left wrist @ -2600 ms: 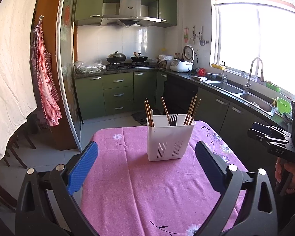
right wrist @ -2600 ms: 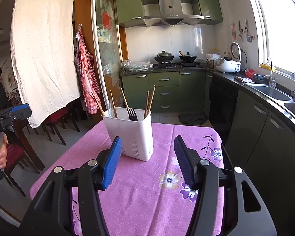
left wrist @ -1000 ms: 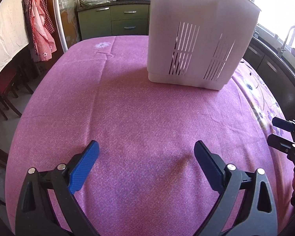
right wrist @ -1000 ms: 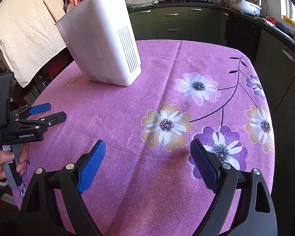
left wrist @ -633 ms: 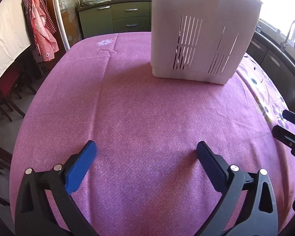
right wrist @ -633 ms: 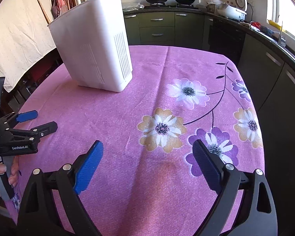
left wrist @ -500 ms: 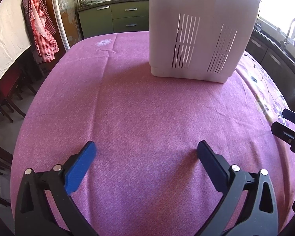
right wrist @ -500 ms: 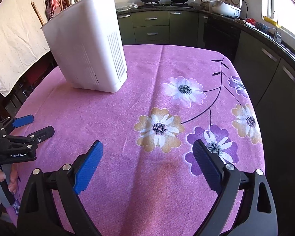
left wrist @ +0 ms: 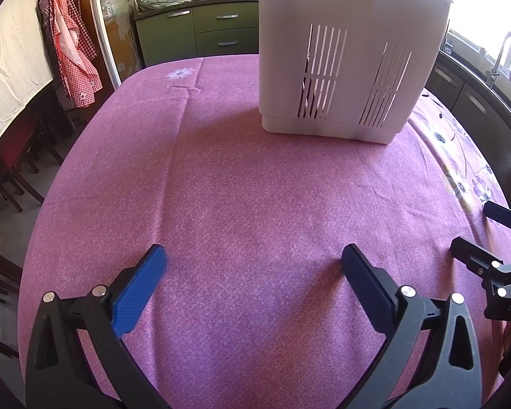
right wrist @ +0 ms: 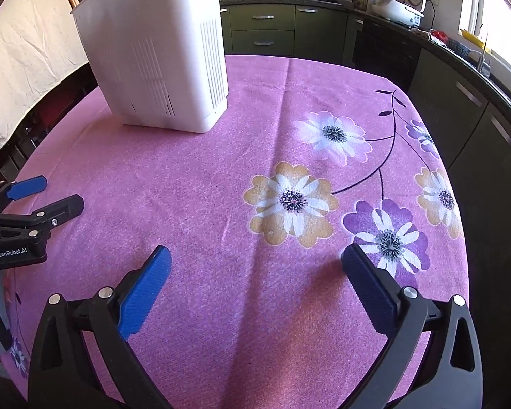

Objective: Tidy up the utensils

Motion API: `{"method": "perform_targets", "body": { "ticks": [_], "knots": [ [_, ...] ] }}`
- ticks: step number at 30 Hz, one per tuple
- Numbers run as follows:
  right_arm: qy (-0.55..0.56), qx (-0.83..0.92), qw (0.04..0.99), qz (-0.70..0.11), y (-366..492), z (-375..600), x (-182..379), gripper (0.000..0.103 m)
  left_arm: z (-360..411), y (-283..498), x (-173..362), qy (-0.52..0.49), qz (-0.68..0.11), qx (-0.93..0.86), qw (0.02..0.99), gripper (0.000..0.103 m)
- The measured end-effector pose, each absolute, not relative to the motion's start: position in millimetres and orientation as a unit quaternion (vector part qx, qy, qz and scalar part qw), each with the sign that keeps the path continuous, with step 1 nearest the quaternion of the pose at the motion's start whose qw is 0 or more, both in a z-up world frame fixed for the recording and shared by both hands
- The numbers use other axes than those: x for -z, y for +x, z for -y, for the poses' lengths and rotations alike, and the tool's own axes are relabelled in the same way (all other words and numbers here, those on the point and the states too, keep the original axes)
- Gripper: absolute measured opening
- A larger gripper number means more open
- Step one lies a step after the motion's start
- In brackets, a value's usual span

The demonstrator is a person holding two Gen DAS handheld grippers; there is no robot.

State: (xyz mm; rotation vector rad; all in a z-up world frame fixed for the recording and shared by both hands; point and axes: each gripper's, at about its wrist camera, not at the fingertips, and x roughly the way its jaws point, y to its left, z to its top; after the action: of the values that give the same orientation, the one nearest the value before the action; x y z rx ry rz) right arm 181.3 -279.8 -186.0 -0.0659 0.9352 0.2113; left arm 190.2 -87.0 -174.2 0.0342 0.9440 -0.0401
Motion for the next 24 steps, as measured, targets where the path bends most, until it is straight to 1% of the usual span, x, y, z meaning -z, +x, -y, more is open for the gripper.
{"method": "perform_targets", "body": {
  "ticks": [24],
  "knots": [
    [-0.032, -0.099, 0.887, -0.451, 182.0, 277.9, 186.6, 0.100, 85.1, 191.4, 173.1, 0.016, -0.454, 0.022, 0.891, 0.098]
  ]
}}
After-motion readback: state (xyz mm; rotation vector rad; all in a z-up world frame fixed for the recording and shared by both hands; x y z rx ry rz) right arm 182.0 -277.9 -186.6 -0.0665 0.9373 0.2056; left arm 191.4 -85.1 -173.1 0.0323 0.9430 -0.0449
